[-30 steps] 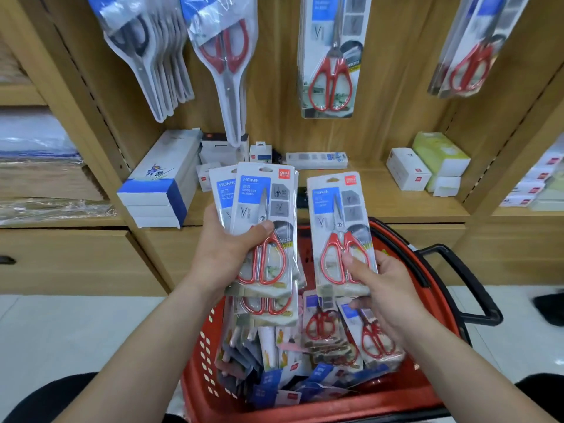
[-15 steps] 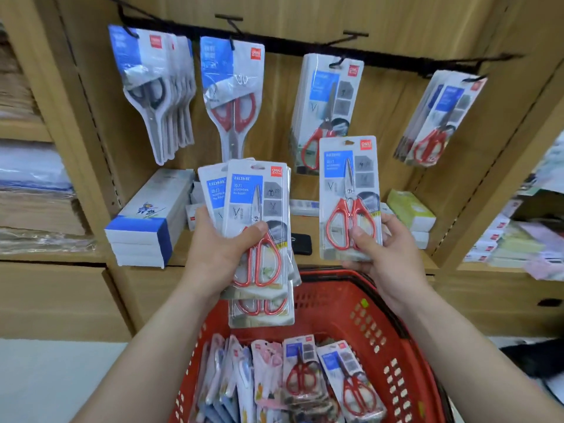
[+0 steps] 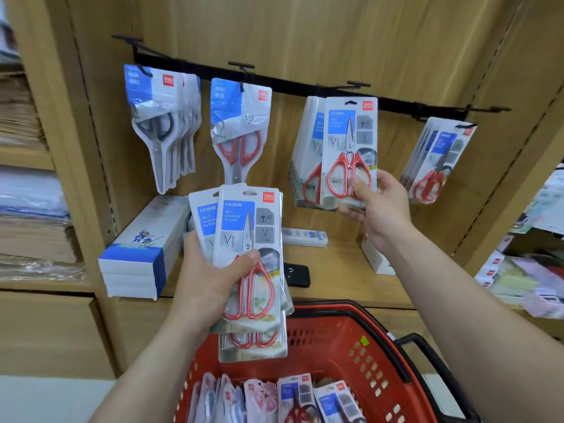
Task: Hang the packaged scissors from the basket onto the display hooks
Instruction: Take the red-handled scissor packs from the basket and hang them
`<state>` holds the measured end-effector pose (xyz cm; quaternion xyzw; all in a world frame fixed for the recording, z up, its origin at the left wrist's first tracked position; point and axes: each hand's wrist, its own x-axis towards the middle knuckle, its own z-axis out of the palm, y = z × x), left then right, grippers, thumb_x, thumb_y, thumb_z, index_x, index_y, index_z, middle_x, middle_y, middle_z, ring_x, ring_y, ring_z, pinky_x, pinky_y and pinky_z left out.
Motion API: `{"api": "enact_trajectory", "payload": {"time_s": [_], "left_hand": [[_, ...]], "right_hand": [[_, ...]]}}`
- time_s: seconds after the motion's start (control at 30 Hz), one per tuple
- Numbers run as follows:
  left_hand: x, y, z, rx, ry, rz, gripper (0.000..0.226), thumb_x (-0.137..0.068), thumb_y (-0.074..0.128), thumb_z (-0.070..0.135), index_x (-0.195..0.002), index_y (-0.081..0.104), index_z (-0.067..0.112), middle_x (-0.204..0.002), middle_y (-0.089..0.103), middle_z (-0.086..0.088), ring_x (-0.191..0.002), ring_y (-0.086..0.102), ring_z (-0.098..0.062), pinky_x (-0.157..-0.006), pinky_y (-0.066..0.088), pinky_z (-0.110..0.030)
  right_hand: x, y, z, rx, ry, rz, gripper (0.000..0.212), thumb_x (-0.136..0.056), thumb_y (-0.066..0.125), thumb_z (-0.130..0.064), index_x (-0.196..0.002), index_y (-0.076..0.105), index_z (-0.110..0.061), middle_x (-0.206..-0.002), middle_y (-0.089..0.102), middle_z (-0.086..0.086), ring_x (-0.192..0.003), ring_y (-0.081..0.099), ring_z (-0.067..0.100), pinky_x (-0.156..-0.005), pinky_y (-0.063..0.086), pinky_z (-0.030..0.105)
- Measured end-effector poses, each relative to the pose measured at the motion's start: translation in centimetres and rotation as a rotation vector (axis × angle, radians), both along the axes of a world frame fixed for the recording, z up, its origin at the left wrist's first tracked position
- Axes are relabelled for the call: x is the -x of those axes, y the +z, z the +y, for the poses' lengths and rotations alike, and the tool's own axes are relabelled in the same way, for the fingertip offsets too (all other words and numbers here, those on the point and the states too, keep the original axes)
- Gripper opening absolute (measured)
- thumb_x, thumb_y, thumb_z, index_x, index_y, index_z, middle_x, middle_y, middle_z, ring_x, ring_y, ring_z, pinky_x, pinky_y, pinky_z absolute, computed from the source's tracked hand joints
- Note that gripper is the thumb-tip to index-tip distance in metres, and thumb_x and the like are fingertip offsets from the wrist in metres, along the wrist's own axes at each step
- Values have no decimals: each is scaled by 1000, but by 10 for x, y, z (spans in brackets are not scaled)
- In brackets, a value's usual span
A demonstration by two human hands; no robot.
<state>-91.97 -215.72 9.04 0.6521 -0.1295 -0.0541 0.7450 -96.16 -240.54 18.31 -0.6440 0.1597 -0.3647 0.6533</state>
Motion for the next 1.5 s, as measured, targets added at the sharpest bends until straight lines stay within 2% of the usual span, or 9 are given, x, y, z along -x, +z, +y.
{"api": "enact_trajectory", "payload": {"time_s": [0.17,0.33,0.53,0.73,0.9,1.1,1.23,1.3,1.5], "left_hand": [[0,0,3,-8,22,-13,57,-83,85,20,-126,48,28,-110,71,9,-86,74,2,-54,56,-15],[-1,-1,4,-25,20,-2,57,-82,85,24,-124,48,31,-110,71,9,-87,76,-3,-57,60,-22],[0,-4,3,-39,-2,-19,58,-82,86,21,-122,47,36,-110,72,10,-90,76,-5,-62,62,-26],[6,-2,-5,-68,-26,-77,53,-84,84,18,-115,46,40,-85,61,45,-87,73,3,-69,63,-28],[12,1,-19,-35,-26,-33,55,-81,86,18,-123,53,30,-108,75,9,-93,77,-12,-69,64,-31],[13,19,-72,-64,-99,-62,59,-80,87,14,-128,55,21,-115,76,4,-102,75,-16,-90,61,-45],[10,31,-124,2,-136,-73,62,-81,87,14,-130,51,19,-116,75,1,-98,76,-15,-84,62,-38],[8,33,-144,16,-152,-79,63,-81,87,15,-131,50,19,-116,74,2,-96,76,-13,-82,62,-35],[2,27,-179,-21,-190,-124,83,-65,93,37,-136,56,15,-120,75,-2,-104,76,-24,-87,63,-50]], "right_hand": [[-10,-2,-3,-12,-33,-13,22,-98,68,-21,-118,60,-17,-110,75,6,-82,78,15,-60,62,27],[-16,-10,-4,-8,-20,-8,34,-97,70,-22,-128,59,-14,-113,75,8,-90,78,21,-61,61,28],[-21,-6,-1,-27,-47,-11,39,-97,70,-22,-131,56,-9,-103,75,5,-79,78,16,-58,60,26],[-19,-5,1,-10,-18,0,29,-97,69,-21,-121,57,-9,-108,74,6,-83,78,16,-61,63,28],[6,-8,-7,-47,-3,-94,25,-97,68,-17,-118,57,-9,-100,76,6,-82,78,18,-58,61,27],[56,-17,-80,-70,-202,-80,26,-98,70,-19,-120,60,-9,-105,75,8,-78,76,14,-60,60,26],[77,-12,-140,-93,-297,-86,20,-98,70,-19,-116,64,-12,-102,75,8,-84,76,22,-60,60,27],[80,-10,-159,-56,-292,-74,25,-98,70,-18,-121,64,-10,-99,75,5,-75,76,15,-56,59,24],[81,-10,-191,-10,-299,-97,36,-98,69,-19,-132,58,-15,-96,76,-2,-72,76,12,-51,57,23]]}}
